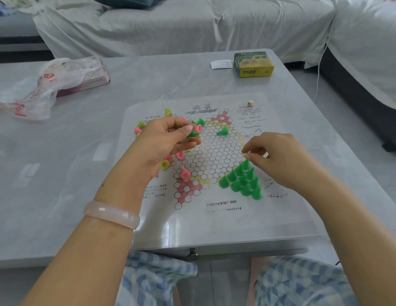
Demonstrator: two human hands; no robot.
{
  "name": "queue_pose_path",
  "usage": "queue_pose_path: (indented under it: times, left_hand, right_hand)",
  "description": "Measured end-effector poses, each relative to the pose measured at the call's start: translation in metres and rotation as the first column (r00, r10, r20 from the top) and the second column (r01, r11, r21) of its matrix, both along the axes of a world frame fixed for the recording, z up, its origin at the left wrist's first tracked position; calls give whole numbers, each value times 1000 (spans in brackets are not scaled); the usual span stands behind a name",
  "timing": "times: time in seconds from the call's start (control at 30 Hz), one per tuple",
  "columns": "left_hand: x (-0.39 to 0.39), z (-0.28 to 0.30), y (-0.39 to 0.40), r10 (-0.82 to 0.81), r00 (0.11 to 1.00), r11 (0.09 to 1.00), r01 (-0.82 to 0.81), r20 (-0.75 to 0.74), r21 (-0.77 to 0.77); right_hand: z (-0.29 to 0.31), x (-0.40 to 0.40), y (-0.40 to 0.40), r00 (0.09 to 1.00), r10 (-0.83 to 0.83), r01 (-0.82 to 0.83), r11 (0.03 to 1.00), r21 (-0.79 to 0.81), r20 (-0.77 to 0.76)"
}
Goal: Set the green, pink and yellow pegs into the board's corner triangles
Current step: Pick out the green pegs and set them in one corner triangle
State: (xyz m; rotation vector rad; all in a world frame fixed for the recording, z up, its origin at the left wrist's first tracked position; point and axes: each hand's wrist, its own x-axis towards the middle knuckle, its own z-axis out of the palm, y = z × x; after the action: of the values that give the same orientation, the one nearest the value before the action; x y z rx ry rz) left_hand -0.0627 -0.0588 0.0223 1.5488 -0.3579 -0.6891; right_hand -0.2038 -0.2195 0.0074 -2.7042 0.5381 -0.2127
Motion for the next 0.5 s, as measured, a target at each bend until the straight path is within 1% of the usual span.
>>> queue_pose_path:
  times: [0.13,0.5]
  left_hand:
    - [0,0,0,10,1000,1000,-10,0,-3]
    - [-1,0,1,10,1000,1000,-10,-4,-1]
  right_hand:
    - [-2,-2,-1,999,8,-8,1000,-2,-53]
    - [-2,-2,-2,997,13,-13,1000,-8,-78]
